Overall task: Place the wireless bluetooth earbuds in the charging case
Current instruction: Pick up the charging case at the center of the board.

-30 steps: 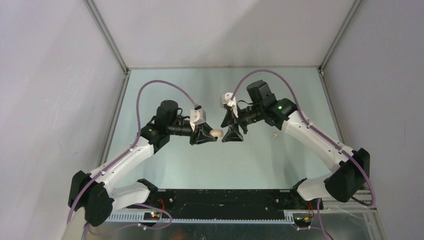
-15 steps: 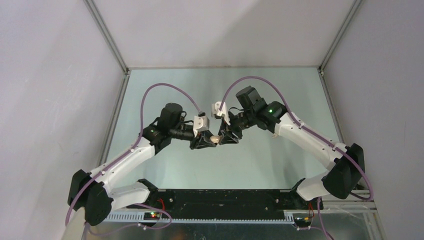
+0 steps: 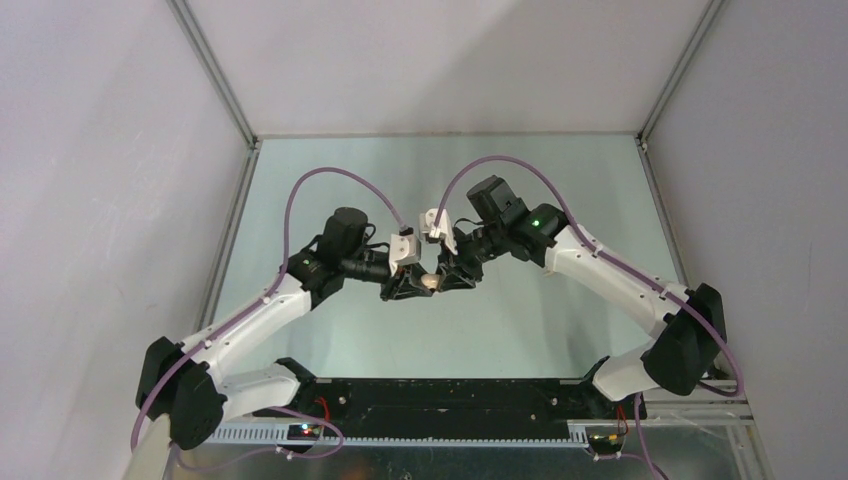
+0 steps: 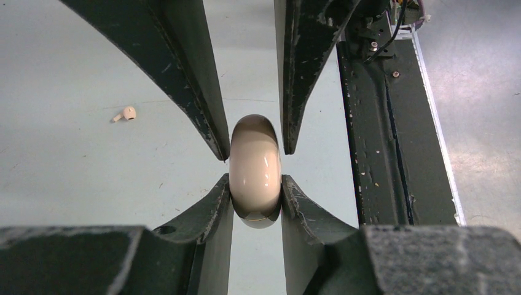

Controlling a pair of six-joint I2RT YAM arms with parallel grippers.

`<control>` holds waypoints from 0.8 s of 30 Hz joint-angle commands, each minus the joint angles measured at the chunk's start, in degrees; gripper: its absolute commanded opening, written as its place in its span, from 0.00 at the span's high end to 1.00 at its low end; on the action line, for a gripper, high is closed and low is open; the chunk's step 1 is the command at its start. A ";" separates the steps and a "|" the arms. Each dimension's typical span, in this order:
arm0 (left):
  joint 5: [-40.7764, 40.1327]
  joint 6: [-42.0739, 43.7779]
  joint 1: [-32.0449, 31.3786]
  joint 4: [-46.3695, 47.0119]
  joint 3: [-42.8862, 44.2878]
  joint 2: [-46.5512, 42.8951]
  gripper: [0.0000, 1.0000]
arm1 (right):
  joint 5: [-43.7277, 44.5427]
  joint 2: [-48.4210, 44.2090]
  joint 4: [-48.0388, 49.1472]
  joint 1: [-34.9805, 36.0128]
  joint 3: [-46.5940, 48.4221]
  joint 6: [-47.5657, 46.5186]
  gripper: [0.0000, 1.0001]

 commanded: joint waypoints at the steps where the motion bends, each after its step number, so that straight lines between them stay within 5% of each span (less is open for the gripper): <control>1: 0.57 1.45 -0.43 0.31 3.00 -0.08 0.77 | -0.05 0.16 -0.68 0.39 1.81 -0.87 0.63; 8: 0.59 1.85 -0.54 0.14 3.10 -0.01 0.71 | -0.76 -0.09 -0.52 0.38 1.80 -0.75 0.85; 18: 0.46 -0.50 -0.08 2.10 3.13 -1.04 0.03 | -3.33 -2.91 0.41 -1.53 1.88 0.90 1.00; 24: 5.78 -17.13 4.91 18.41 -1.18 -2.24 0.01 | -9.22 -7.61 4.01 -7.48 1.75 6.32 1.00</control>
